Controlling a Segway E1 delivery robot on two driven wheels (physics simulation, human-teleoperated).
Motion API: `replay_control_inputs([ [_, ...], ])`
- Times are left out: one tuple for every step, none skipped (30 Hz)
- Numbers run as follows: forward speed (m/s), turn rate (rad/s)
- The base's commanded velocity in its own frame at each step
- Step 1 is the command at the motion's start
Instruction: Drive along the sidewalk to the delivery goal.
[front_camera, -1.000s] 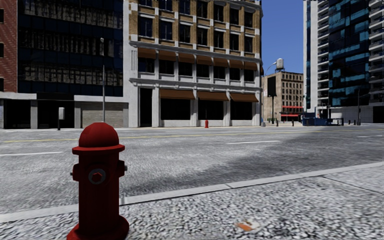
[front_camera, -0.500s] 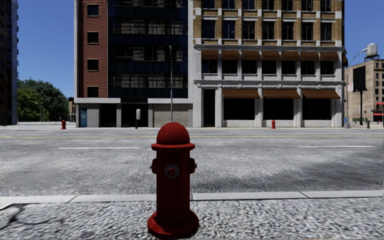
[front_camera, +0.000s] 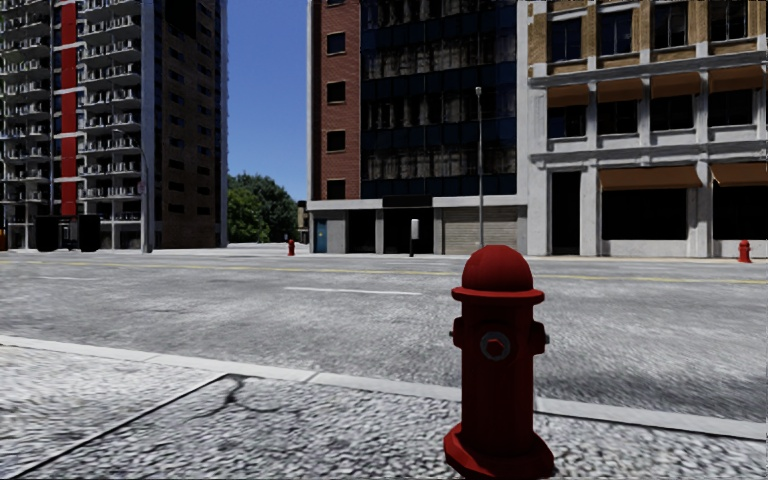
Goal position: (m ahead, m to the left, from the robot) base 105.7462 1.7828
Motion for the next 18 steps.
replay_control_inputs([
  [0.0, 0.8],
  [0.0, 0.8],
  [0.0, 0.8],
  [0.0, 0.8],
  [0.0, 0.8],
  [0.0, 0.8],
  [0.0, 0.8],
  [0.0, 0.8],
  [0.0, 0.8],
  [0.0, 0.8],
  [0.0, 0.8],
  [0.0, 0.8],
  [0.0, 0.8],
  [0.0, 0.8],
  [0.0, 0.8],
  [0.0, 0.8],
  [0.0, 0.8],
  [0.0, 0.8],
])
